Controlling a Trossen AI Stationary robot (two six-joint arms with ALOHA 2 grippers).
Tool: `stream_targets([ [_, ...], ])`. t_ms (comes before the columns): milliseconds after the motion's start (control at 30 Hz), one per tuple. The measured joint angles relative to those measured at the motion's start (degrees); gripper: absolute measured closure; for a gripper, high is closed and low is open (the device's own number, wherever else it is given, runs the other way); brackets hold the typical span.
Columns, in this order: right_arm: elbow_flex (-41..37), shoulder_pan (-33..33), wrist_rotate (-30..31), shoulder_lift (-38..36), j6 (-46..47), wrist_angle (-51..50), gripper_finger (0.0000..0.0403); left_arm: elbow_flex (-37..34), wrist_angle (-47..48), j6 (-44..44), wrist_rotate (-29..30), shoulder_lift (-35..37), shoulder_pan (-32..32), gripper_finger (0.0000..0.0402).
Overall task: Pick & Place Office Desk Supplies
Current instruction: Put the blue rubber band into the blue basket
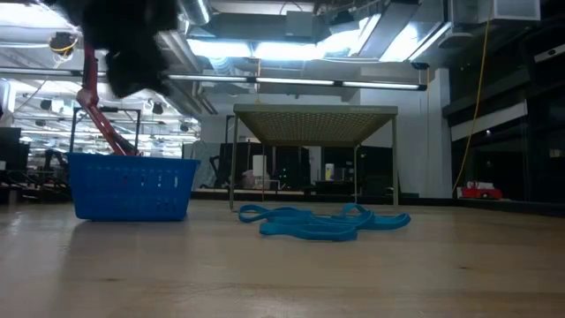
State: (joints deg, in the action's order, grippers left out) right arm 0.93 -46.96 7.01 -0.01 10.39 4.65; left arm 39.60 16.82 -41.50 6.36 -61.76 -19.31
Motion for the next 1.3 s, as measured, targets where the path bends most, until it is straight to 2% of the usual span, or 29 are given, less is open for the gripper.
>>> stream_targets([
  [200,0.0,0.0,0.0,0.0,0.0,0.0,0.0225,15.1,0.2,9.1,-4.9,-14.0,1.8,0.0229],
  [367,0.0,0.0,0.0,0.0,0.0,0.0,0.0224,29.3,9.5,19.1,-6.8,-27.5,3.8,0.0229],
  [500,0.0,0.0,0.0,0.0,0.0,0.0,0.0224,37.4,13.6,26.3,-7.1,-36.5,5.1,0.0229],
  [867,0.0,0.0,0.0,0.0,0.0,0.0,0.0224,55.6,17.4,28.7,-7.9,-57.2,3.2,0.023],
  [1033,0.0,0.0,0.0,0.0,0.0,0.0,0.0224,60.0,20.2,29.8,-7.9,-61.9,1.2,0.0248],
  [1200,0.0,0.0,0.0,0.0,0.0,0.0,0.0224,60.5,20.8,27.4,-11.5,-63.2,0.0,0.0267],
  [1300,0.0,0.0,0.0,0.0,0.0,0.0,0.0224,60.4,21.2,24.8,-10.3,-63.2,-0.8,0.0269],
])
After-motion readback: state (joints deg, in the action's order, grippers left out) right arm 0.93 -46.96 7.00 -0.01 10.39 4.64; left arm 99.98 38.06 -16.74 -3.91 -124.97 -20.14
